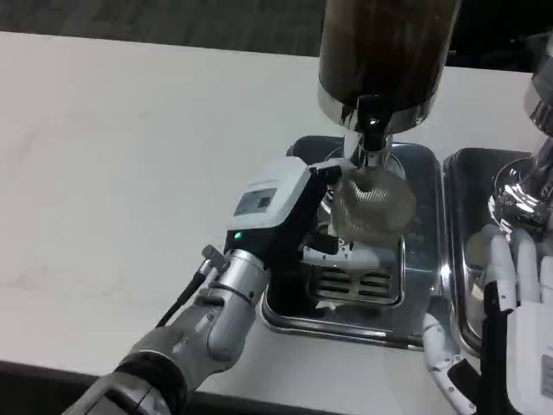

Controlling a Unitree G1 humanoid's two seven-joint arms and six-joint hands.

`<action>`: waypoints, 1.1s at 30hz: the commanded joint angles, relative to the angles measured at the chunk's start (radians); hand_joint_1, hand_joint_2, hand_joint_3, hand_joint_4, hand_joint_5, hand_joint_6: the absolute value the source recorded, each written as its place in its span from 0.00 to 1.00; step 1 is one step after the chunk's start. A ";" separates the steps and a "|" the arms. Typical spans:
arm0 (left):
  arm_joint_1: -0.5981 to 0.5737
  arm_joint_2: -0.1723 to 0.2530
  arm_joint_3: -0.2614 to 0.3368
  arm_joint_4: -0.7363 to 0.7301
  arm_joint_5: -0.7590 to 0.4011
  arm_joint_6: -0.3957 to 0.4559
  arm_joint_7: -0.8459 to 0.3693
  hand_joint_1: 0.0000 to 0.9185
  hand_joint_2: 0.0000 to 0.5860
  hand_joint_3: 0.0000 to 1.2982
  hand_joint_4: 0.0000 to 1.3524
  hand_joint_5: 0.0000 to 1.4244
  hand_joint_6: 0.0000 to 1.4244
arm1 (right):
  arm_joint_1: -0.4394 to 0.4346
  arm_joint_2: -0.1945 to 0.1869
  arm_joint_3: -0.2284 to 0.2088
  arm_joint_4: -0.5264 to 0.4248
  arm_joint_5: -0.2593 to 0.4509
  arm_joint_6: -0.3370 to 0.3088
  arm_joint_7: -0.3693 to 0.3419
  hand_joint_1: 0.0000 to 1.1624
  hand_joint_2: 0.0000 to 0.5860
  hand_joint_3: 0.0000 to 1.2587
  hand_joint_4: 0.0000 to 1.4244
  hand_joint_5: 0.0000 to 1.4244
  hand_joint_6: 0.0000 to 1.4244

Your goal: Grasp the cup under the faucet to collect the drink, then remove the cup.

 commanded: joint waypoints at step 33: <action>0.021 0.056 -0.003 -0.017 -0.046 -0.097 -0.054 0.14 0.00 0.07 0.15 0.35 0.45 | -0.029 0.007 -0.002 0.021 0.049 -0.008 -0.008 0.19 0.80 0.05 0.00 0.00 0.10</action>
